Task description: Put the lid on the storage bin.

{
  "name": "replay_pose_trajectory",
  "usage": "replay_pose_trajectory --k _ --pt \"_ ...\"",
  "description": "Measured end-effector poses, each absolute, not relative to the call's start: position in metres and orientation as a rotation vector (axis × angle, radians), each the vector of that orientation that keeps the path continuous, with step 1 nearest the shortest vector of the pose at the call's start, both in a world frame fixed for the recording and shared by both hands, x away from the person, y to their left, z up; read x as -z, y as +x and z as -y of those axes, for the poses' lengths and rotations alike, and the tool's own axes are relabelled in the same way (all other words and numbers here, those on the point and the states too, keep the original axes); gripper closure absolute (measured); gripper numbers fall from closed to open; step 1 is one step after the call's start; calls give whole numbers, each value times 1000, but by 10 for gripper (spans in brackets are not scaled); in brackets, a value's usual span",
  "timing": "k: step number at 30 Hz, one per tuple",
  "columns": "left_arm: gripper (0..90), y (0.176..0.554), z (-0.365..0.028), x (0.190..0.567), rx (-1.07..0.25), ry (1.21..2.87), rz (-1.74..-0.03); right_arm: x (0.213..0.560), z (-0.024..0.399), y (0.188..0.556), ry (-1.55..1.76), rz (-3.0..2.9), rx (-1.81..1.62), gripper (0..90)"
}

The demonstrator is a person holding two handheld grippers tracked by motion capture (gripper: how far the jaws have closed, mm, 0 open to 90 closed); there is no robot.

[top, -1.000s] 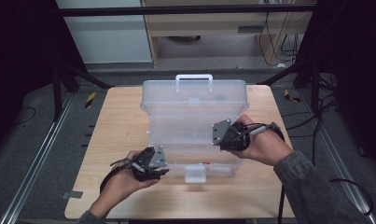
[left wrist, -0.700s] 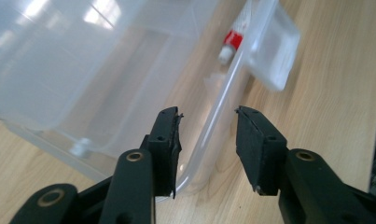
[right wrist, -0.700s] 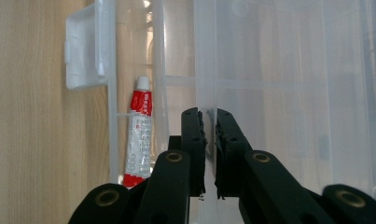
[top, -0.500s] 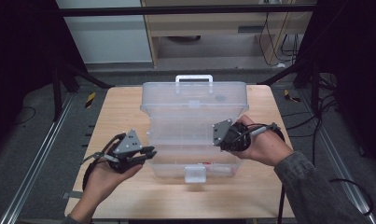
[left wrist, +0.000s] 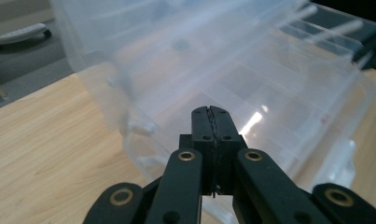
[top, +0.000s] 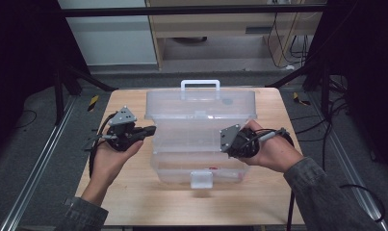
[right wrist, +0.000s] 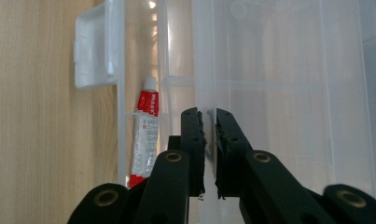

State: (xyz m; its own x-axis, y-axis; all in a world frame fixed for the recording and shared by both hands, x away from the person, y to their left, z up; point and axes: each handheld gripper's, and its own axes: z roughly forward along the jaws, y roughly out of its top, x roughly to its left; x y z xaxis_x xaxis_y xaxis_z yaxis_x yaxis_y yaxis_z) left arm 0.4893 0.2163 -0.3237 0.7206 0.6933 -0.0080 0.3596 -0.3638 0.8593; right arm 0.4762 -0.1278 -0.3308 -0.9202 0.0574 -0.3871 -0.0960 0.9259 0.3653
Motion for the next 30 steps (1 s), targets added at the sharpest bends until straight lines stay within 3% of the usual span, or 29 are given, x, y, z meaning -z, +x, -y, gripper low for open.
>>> replay_pose_trajectory --k 20,25,30 --pt "897 481 -222 334 -430 1983 -831 345 131 467 8 -2693 -590 817" --pt "897 478 -223 338 -419 1994 -831 349 136 459 66 -2677 -661 746" --pt "897 474 -224 343 -422 2003 -837 354 144 450 146 -2656 -694 614"
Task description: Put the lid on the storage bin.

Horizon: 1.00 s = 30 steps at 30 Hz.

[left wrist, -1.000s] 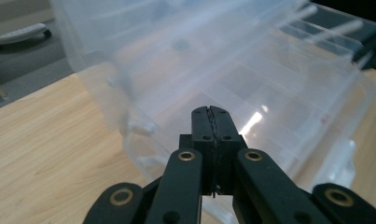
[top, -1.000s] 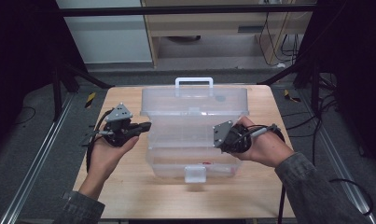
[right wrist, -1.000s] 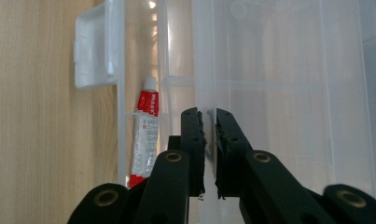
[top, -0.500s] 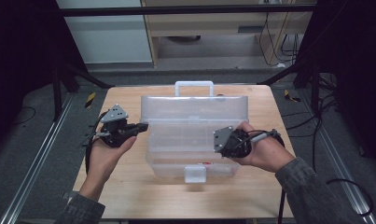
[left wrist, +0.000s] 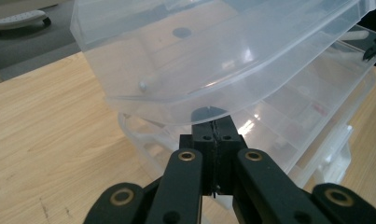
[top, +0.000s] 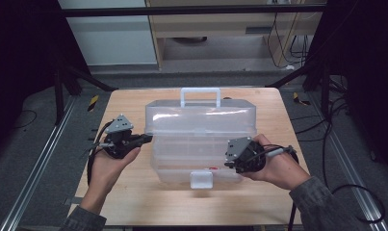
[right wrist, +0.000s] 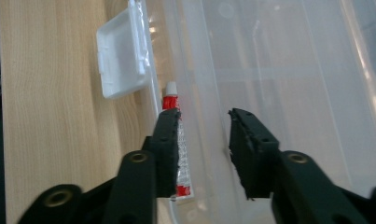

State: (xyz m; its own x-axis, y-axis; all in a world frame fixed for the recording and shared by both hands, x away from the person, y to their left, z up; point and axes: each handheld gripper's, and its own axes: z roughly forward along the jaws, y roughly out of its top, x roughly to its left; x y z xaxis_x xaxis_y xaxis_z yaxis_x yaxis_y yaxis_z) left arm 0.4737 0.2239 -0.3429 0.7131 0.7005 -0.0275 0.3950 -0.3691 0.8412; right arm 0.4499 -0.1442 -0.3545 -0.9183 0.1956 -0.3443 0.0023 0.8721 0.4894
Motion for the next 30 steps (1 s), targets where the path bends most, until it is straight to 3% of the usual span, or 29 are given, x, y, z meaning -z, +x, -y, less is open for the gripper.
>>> replay_pose_trajectory --k 11,30 --pt "899 467 -231 359 -421 2026 -852 360 180 428 356 -2570 -759 324" --pt "899 464 -232 366 -419 2053 -829 366 216 416 540 -2502 -754 180"
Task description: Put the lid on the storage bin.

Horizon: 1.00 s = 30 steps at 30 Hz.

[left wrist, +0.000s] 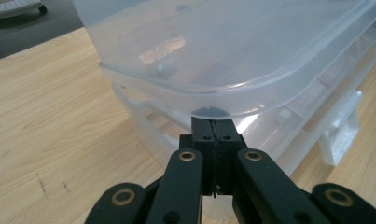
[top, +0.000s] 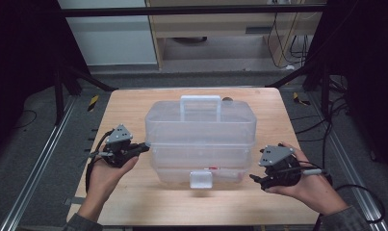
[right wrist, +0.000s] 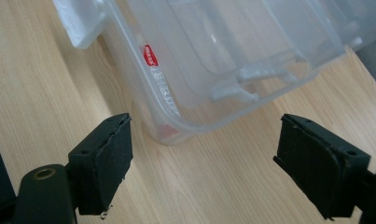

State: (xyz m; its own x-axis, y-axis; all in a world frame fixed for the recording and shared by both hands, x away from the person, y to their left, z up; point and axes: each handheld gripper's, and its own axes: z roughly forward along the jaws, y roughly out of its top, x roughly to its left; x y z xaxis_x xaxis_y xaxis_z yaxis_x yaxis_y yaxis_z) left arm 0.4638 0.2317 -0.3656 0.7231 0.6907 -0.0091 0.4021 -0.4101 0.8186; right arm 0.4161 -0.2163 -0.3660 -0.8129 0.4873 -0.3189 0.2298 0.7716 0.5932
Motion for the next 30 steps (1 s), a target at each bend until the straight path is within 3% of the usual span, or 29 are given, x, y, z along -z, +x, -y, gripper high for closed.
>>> replay_pose_trajectory --k 30 --pt "898 455 -233 388 -394 2175 -764 385 237 423 699 -2436 -742 163"
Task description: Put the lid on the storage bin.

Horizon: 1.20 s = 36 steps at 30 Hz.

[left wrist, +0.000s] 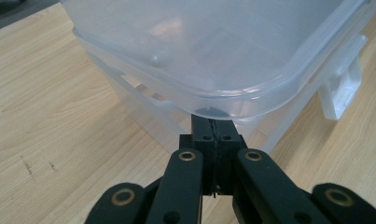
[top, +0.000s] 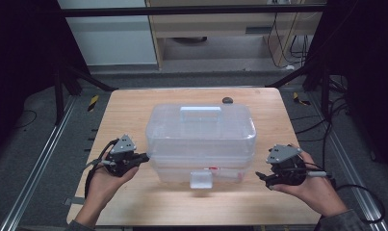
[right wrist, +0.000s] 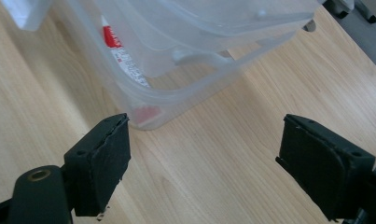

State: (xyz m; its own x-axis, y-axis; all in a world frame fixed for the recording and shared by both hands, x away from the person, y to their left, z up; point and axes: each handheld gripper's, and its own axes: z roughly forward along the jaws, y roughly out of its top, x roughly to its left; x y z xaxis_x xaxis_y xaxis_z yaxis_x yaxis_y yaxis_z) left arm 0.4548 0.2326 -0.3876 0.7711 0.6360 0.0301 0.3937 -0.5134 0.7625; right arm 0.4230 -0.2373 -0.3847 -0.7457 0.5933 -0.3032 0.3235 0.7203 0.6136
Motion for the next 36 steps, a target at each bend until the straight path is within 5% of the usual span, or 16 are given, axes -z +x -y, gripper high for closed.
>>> replay_pose_trajectory --k 27,28,31,36 --pt "896 518 -273 434 -539 2349 -968 442 279 503 1166 -2242 -620 197" --pt "863 521 -273 436 -554 2333 -979 446 280 509 1191 -2225 -643 187" --pt "565 531 -275 443 -577 2272 -1038 455 282 521 1248 -2186 -697 167" --pt "303 543 -274 456 -604 2238 -1044 468 291 536 1379 -2105 -808 157"
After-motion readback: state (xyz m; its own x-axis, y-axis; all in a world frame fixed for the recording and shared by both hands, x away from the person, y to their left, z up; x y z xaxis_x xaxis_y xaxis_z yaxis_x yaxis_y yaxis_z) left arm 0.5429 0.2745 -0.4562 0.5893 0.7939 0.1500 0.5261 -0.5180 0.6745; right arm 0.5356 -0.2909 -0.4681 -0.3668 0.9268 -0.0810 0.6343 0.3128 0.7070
